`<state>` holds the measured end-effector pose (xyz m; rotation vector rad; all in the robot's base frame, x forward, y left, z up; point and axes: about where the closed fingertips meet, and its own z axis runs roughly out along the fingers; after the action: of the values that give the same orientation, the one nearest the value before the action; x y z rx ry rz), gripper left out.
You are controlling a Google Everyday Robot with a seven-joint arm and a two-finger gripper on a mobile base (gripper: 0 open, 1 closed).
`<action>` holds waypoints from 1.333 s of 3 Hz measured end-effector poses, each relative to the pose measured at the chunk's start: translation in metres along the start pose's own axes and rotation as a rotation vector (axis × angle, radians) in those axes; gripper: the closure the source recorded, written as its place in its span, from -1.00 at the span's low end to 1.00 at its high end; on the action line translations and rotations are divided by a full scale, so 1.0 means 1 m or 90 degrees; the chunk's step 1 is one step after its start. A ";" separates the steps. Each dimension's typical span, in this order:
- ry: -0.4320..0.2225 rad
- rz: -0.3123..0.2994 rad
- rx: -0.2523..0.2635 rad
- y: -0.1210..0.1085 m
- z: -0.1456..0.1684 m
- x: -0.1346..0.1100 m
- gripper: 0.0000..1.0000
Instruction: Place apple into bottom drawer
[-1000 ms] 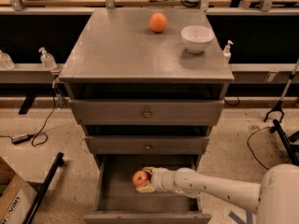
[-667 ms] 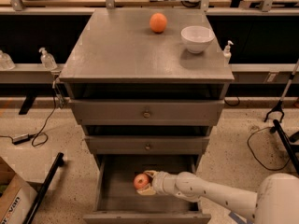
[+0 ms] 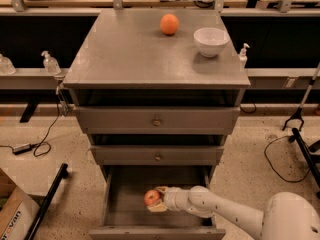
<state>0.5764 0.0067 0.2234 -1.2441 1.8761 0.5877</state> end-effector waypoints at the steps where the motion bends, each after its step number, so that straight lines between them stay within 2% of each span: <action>1: 0.002 0.020 -0.012 0.001 0.014 0.012 1.00; 2: 0.008 0.046 -0.037 0.007 0.026 0.021 1.00; 3: 0.008 0.046 -0.038 0.007 0.026 0.021 1.00; 4: -0.014 0.039 -0.030 0.010 0.036 0.019 0.98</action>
Offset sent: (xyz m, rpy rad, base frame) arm -0.0033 0.0138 -0.0490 0.0398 0.1543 0.0092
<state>0.5766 0.0265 0.1865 -1.2089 1.8984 0.6797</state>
